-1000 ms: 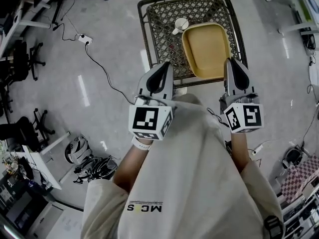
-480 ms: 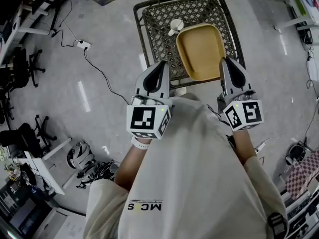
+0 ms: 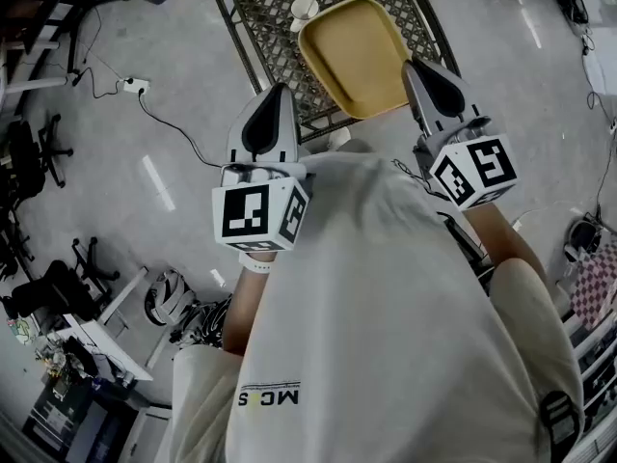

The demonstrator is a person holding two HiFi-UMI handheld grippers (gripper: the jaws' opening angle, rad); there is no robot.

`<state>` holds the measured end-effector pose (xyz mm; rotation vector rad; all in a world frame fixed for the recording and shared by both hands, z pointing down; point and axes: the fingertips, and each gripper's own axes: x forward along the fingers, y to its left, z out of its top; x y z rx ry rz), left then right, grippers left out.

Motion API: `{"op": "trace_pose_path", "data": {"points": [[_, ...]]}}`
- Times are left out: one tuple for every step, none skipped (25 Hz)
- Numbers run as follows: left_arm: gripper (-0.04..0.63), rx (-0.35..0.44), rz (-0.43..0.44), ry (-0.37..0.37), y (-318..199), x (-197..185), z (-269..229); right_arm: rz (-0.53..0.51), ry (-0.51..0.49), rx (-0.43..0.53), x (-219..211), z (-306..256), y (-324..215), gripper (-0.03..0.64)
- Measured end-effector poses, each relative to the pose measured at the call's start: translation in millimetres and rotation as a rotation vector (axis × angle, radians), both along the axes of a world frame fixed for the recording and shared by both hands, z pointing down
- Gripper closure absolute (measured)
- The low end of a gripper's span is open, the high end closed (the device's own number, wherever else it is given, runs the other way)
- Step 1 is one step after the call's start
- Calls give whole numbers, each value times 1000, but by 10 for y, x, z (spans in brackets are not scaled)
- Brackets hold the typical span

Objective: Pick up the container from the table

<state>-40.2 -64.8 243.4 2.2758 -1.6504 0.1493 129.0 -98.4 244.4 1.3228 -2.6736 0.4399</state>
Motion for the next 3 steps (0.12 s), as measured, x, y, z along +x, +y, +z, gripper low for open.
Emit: {"op": "trace_pose_path", "data": {"points": [[571, -2, -1, 1, 13, 8, 9, 5, 0, 2, 19, 2, 9, 586], [571, -4, -1, 2, 24, 13, 14, 10, 0, 6, 34, 1, 18, 586], [571, -5, -1, 2, 34, 18, 16, 15, 0, 10, 48, -2, 26, 586]]}}
